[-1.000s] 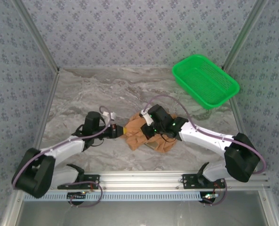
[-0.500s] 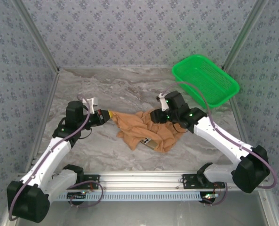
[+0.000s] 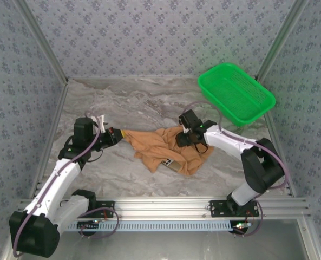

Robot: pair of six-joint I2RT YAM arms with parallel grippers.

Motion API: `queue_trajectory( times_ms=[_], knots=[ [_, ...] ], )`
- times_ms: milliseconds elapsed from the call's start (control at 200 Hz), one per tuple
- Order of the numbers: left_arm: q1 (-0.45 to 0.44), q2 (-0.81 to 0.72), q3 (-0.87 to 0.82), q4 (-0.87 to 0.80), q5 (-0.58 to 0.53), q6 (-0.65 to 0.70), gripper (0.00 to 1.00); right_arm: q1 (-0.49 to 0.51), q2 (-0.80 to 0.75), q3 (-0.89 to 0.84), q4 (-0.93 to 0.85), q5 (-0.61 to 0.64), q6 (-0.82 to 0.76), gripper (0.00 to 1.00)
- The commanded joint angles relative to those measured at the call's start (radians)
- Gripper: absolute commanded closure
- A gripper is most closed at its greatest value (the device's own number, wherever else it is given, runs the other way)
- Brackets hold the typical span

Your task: Fold the inside-out t-shirt

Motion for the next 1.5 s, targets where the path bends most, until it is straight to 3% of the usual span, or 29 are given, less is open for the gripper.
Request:
queue_trajectory(
  times_ms=[0, 245, 465, 570, 904, 1154, 1304, 1494],
  knots=[
    [0.010, -0.019, 0.030, -0.018, 0.003, 0.009, 1.00, 0.007, 0.049, 0.056, -0.006, 0.101, -0.058, 0.44],
    [0.023, -0.016, 0.041, -0.029, 0.005, 0.017, 1.00, 0.020, 0.114, 0.085, -0.019, 0.144, -0.095, 0.51],
    [0.048, -0.021, 0.073, -0.064, -0.028, 0.013, 1.00, 0.024, 0.043, 0.089, -0.073, 0.151, -0.100, 0.89],
    [0.087, -0.027, 0.117, -0.087, -0.042, 0.012, 1.00, 0.012, -0.080, 0.089, -0.122, 0.159, -0.104, 1.00],
    [0.230, -0.004, 0.291, -0.116, -0.054, 0.031, 1.00, -0.204, -0.447, 0.078, -0.127, -0.088, -0.074, 1.00],
    [0.294, 0.012, 0.439, -0.172, -0.092, 0.080, 1.00, -0.323, -0.545, 0.102, -0.175, -0.146, -0.087, 1.00],
    [0.296, 0.034, 0.533, -0.184, -0.092, 0.096, 1.00, -0.369, -0.598, 0.085, -0.145, -0.289, -0.060, 0.99],
    [0.295, 0.033, 0.469, -0.208, -0.120, 0.107, 1.00, -0.382, -0.516, -0.011, -0.109, -0.364, 0.035, 0.95]
  ],
)
